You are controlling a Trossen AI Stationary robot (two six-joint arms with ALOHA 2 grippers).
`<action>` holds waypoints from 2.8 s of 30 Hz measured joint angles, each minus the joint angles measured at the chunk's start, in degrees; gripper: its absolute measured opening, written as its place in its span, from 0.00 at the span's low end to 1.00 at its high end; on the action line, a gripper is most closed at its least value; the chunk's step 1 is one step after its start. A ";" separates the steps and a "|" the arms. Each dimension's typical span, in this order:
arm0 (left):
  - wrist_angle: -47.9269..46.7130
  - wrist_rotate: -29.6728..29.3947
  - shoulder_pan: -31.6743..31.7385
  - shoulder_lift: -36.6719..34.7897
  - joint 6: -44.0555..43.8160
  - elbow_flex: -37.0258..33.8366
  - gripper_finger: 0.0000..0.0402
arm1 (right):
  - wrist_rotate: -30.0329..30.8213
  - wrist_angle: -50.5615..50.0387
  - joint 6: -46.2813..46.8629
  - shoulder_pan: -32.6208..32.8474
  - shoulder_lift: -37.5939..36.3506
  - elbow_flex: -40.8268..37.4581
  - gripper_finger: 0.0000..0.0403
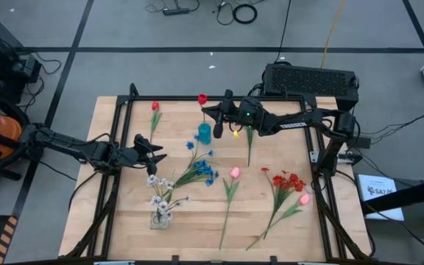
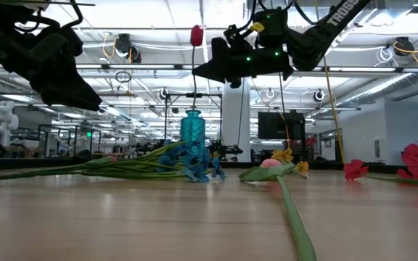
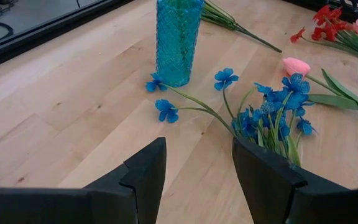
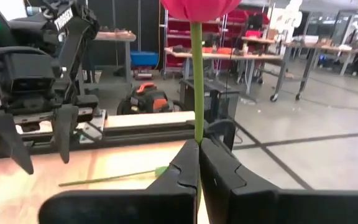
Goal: Sort flowers into vase by color
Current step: Put the right red tulip into the blue flower vase, then put the orange flowers into the blue flower vase
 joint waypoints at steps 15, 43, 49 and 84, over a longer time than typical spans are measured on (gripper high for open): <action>-0.02 0.02 0.02 0.00 -0.15 0.00 0.48 | 0.26 -2.44 -0.58 0.00 -0.04 0.00 0.03; -1.01 0.39 0.00 0.02 -0.33 0.00 0.48 | 17.54 -42.48 8.35 -0.17 -21.31 -0.04 0.35; -0.98 0.37 0.00 0.01 -0.33 0.00 0.48 | 21.96 -63.12 17.96 -0.52 -26.47 -0.04 0.33; -0.74 -1.58 0.00 0.00 -0.53 0.00 0.48 | 32.68 -90.09 55.72 15.78 -42.38 -16.20 0.31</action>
